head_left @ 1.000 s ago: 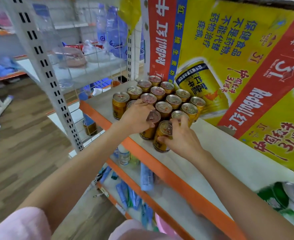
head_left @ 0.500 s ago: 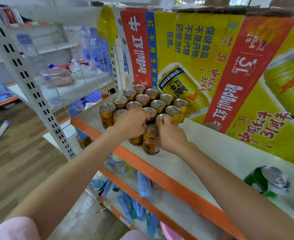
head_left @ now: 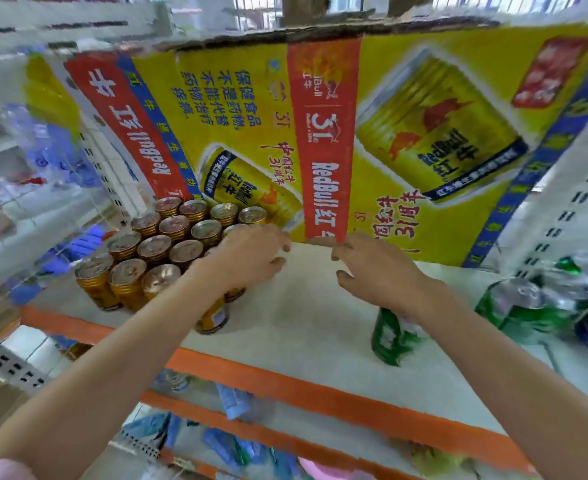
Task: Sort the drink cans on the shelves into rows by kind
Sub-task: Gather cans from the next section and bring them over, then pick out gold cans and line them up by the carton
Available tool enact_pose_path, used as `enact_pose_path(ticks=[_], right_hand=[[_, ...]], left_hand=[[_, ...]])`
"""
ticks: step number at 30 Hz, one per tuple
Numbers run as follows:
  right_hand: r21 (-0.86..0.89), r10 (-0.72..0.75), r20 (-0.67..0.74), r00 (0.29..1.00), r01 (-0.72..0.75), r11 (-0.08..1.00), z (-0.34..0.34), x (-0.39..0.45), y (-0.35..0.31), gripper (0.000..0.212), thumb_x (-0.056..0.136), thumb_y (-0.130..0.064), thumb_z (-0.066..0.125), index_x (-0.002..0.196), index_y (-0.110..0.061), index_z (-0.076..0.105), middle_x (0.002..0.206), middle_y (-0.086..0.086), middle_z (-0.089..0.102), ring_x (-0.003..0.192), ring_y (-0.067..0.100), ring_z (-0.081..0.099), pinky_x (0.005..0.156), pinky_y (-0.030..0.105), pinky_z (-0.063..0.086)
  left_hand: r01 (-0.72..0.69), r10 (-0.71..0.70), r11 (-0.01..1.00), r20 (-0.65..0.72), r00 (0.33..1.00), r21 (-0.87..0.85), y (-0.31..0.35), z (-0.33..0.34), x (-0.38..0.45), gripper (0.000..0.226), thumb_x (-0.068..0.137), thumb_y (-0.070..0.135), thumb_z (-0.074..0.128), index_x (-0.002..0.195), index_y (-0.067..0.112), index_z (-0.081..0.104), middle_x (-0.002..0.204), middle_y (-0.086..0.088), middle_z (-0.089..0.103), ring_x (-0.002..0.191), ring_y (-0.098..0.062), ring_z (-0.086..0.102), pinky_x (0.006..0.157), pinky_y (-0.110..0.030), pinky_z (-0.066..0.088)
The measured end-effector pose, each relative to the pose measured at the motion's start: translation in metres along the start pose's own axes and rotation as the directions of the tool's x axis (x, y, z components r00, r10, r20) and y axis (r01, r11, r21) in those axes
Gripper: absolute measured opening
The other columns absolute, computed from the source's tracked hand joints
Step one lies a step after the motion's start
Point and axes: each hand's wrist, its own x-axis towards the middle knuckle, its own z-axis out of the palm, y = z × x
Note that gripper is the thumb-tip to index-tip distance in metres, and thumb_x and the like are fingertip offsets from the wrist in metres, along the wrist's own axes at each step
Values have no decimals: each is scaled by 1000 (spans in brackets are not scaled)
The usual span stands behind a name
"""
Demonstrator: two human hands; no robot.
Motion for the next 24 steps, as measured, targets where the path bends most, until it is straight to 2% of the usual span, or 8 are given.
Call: enact_pose_path(ticks=[2, 7, 12, 15, 19, 22, 24], right_hand=[[-22, 56, -20, 998, -56, 998, -3, -20, 26, 36, 93, -25, 45, 127, -15, 47, 129, 5, 47, 118, 24, 45, 91, 38, 44], [2, 230, -38, 973, -230, 973, -7, -78, 88, 36, 94, -28, 43, 129, -18, 45, 128, 4, 45, 121, 22, 42, 92, 35, 39], [15, 377, -92, 922, -378, 926, -6, -151, 145, 34, 96, -29, 41, 127, -16, 48, 124, 4, 48, 118, 23, 45, 91, 34, 43], [38, 485, -100, 869, -484, 874, -6, -198, 176, 38, 95, -26, 43, 130, -14, 46, 124, 8, 49, 117, 26, 46, 90, 36, 44], [62, 631, -106, 768, -629, 775, -5, -257, 212, 37, 94, -29, 40, 125, -12, 49, 125, 9, 48, 117, 28, 47, 87, 33, 43], [34, 707, -93, 701, -707, 706, -8, -297, 236, 40, 94, -31, 43, 130, -12, 47, 121, 8, 48, 116, 25, 46, 90, 34, 44], [28, 753, -77, 653, -754, 656, -11, -322, 252, 38, 95, -30, 44, 130, -14, 45, 123, 7, 47, 116, 23, 45, 88, 31, 42]], left_hand=[[-48, 48, 999, -5, 999, -12, 23, -1, 22, 30, 95, 31, 48, 123, 22, 53, 128, 0, 52, 121, -20, 46, 96, -34, 42], [-262, 265, 964, -71, 962, 43, 95, -7, 75, 27, 95, 29, 45, 119, 19, 54, 118, -1, 53, 117, -21, 48, 88, -32, 40], [-418, 418, 908, -26, 908, 8, 173, -14, 121, 30, 96, 30, 45, 122, 19, 53, 123, -3, 51, 117, -21, 47, 91, -36, 43], [-474, 474, 881, -20, 880, 9, 222, -17, 143, 28, 96, 30, 45, 121, 20, 53, 119, -2, 51, 114, -21, 48, 86, -33, 43], [-561, 560, 828, -28, 828, -13, 282, -17, 167, 24, 94, 30, 48, 115, 21, 55, 109, -1, 52, 103, -22, 53, 70, -29, 38], [-609, 609, 793, -20, 793, -18, 321, -18, 182, 25, 94, 32, 48, 115, 20, 54, 112, -1, 52, 100, -24, 54, 70, -31, 40], [-630, 631, 772, -21, 776, -80, 346, -18, 194, 25, 94, 28, 47, 116, 18, 55, 115, -3, 52, 100, -26, 55, 75, -33, 42]])
